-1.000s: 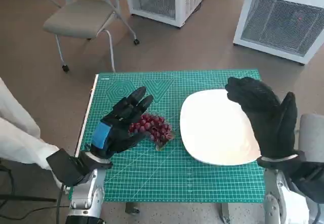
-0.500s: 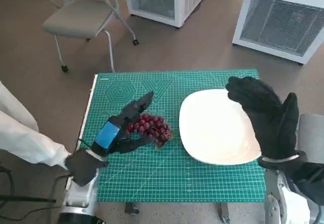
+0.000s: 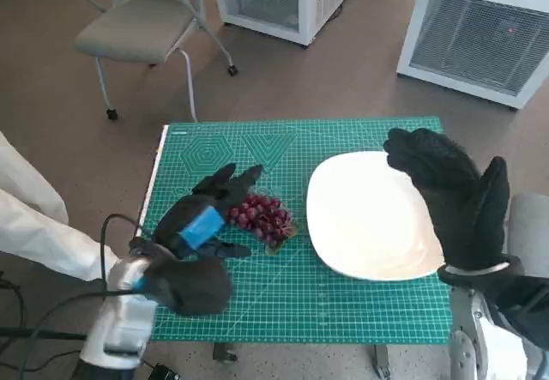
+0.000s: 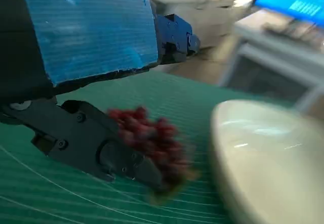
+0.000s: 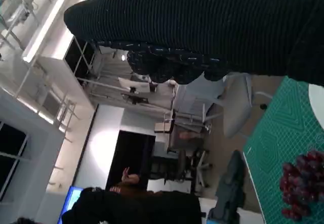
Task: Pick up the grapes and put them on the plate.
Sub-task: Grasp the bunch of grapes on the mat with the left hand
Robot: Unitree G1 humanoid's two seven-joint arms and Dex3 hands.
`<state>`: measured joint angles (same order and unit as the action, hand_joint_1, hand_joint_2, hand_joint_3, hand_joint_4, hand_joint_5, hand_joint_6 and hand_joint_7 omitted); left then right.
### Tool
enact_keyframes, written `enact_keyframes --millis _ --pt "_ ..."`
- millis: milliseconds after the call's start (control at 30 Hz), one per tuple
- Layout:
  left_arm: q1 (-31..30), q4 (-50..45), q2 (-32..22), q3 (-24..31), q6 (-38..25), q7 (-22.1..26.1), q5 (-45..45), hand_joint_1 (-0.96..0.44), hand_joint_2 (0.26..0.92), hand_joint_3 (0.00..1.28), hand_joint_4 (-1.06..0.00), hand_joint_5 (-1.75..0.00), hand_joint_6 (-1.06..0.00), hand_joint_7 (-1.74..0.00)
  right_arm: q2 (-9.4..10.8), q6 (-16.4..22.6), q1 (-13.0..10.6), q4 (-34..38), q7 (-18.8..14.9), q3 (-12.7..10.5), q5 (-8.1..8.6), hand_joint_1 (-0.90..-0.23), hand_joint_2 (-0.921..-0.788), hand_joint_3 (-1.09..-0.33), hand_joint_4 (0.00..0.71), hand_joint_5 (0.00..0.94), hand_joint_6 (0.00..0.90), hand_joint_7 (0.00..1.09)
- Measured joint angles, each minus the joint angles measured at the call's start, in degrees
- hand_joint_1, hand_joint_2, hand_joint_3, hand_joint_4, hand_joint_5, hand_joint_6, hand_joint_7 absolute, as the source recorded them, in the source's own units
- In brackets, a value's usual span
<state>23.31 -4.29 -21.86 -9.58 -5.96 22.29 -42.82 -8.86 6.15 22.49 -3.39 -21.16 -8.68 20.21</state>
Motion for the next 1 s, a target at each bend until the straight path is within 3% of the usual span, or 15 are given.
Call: enact_keyframes --millis 200,533,1000 --pt "1.46 -2.48 0.5 -3.94 -5.74 2.04 -4.32 -0.15 0.695 0.0 0.0 0.0 -0.16 -0.02 0.0 -0.57 -0.81 -0.33 0.0 -0.05 0.11 -0.321 -0.921 -0.599 0.472 0.822 0.262 0.97" --pt "3.39 -1.03 0.59 -7.52 -9.12 3.06 -6.14 -0.09 0.698 0.0 0.0 0.0 -0.18 -0.02 -0.1 -0.94 -1.13 -0.75 -0.01 -0.32 0.27 -0.321 -0.921 -0.599 0.471 0.824 0.26 0.98" --pt "12.27 15.82 2.2 -14.42 -10.02 0.17 -10.24 -0.09 0.735 0.01 -0.03 -0.01 -0.21 -0.01 -0.11 -1.12 -1.25 -0.97 -0.01 -0.33 0.26 -0.32 -0.921 -0.599 0.47 0.826 0.259 0.98"
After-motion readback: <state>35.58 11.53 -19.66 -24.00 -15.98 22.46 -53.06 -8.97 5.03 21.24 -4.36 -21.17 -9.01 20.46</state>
